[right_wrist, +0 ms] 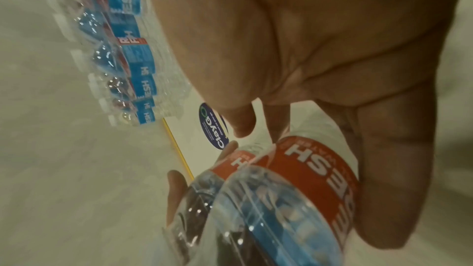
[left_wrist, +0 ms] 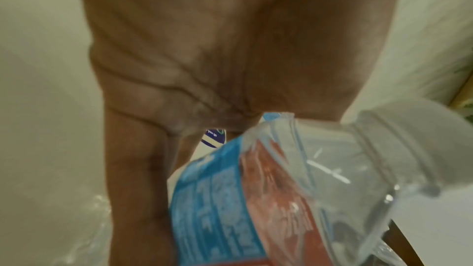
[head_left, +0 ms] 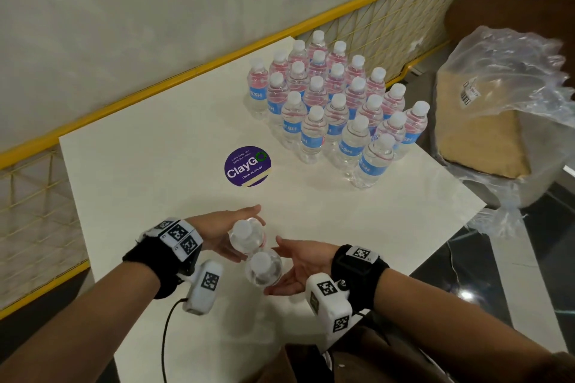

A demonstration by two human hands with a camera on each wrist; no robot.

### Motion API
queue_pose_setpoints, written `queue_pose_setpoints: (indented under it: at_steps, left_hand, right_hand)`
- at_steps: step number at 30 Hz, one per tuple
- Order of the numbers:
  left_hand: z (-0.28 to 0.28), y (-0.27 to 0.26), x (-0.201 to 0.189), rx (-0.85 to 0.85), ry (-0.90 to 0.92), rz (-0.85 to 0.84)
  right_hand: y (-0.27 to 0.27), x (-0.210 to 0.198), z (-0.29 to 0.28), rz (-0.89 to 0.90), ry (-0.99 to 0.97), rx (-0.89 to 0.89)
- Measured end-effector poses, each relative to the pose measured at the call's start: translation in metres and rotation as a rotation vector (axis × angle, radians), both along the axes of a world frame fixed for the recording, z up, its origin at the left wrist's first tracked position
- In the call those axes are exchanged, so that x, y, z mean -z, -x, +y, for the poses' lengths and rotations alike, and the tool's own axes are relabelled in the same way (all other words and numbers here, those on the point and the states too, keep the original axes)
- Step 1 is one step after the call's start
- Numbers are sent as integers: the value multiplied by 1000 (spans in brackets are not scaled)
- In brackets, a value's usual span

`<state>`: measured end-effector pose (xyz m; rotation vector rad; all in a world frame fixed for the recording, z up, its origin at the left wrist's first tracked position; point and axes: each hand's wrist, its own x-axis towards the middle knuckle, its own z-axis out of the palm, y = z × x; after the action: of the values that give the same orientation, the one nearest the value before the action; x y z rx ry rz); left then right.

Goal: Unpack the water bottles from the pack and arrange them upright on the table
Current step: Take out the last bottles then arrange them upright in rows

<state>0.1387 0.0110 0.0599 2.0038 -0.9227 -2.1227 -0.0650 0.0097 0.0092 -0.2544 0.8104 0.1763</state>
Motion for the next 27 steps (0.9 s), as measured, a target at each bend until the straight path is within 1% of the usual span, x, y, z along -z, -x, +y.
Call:
queue_pose_setpoints:
  at_steps: [4, 8, 12, 15, 18, 21, 23, 25, 27]
  left_hand:
    - [-6, 10, 5, -135, 11, 71]
    - [-24, 25, 10, -280, 46, 144]
    - [-48, 49, 6, -364, 69, 214]
    - [-66, 67, 7, -452, 109, 243]
    - [-74, 82, 11, -500, 155, 258]
    - [-73, 89, 10, -482, 227, 225]
    - [-72, 86, 9, -381, 309, 170]
    - [-71, 84, 8, -242, 414, 92]
    - [-70, 84, 9, -147, 498, 54]
  right_hand:
    - [11, -5, -11, 54, 48, 136]
    - [34, -8, -31, 99, 45, 363]
    - [55, -7, -52, 126, 33, 556]
    - [66, -5, -64, 161, 36, 634]
    - [74, -6, -69, 143, 66, 665]
    - [84, -8, -70, 120, 71, 709]
    - [91, -10, -69, 87, 101, 763]
    - [94, -11, -68, 64, 168, 761]
    - [92, -15, -67, 59, 197, 754]
